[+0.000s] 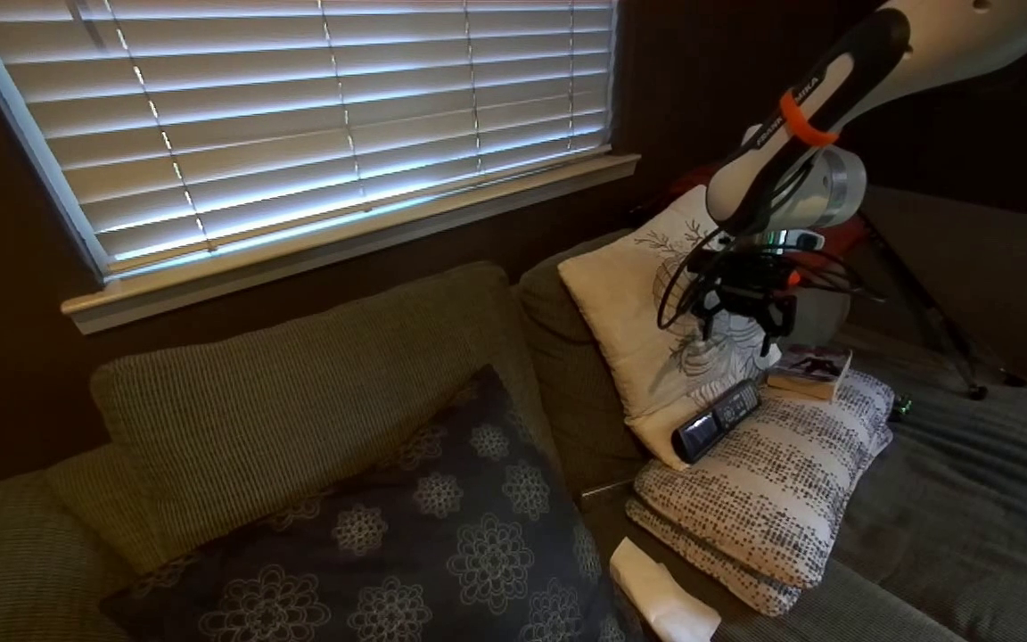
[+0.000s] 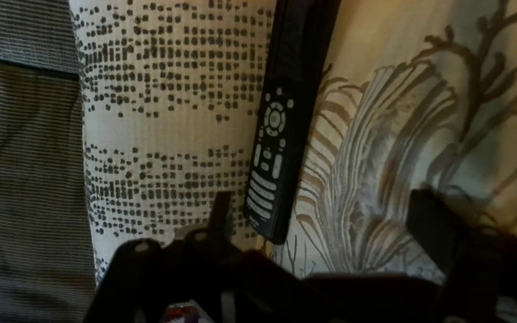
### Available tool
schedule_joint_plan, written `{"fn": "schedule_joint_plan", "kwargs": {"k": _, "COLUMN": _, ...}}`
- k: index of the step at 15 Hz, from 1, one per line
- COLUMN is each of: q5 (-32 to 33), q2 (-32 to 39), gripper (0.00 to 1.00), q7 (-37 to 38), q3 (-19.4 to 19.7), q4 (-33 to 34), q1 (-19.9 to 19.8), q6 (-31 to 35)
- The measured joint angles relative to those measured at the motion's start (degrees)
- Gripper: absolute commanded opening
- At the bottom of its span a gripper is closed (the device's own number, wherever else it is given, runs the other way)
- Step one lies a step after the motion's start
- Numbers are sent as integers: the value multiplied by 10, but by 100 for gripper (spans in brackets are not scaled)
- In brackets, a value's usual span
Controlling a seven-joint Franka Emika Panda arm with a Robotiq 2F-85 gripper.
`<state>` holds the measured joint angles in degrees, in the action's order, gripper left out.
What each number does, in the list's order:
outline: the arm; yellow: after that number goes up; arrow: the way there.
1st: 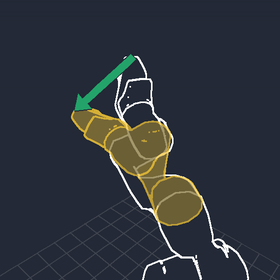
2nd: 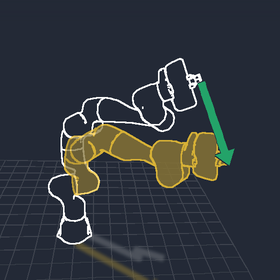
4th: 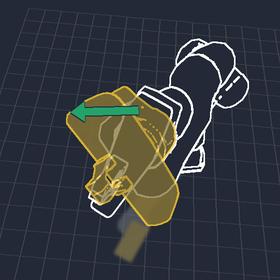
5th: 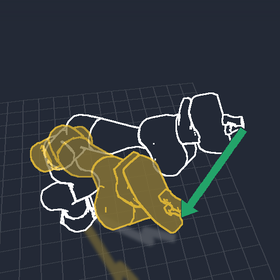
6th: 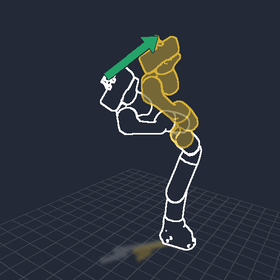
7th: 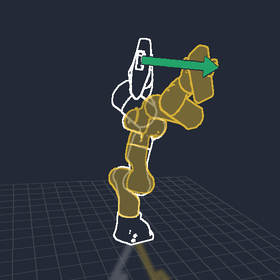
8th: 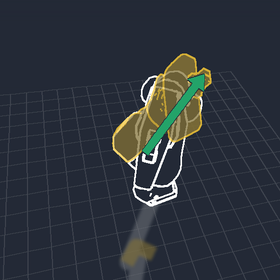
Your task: Move the remote forward
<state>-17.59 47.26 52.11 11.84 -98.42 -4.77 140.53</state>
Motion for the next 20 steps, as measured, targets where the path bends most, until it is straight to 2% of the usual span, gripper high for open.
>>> {"fn": "schedule_joint_plan", "kwargs": {"k": 4, "q5": 7, "q2": 0, "gripper": 100, "q7": 3, "q3": 2, "q4": 2, "q1": 5, "q6": 0}}
{"fn": "schedule_joint_plan", "kwargs": {"k": 9, "q5": 7, "q2": -16, "gripper": 100, "q7": -31, "q3": 3, "q4": -6, "q1": -16, "q6": 0}}
{"fn": "schedule_joint_plan", "kwargs": {"k": 14, "q5": 6, "q2": -70, "gripper": 100, "q7": -73, "q3": 3, "q4": -38, "q1": -33, "q6": 1}}
{"fn": "schedule_joint_plan", "kwargs": {"k": 20, "q5": 6, "q2": -148, "gripper": 100, "q7": -128, "q3": 3, "q4": -100, "q1": -34, "q6": 1}}
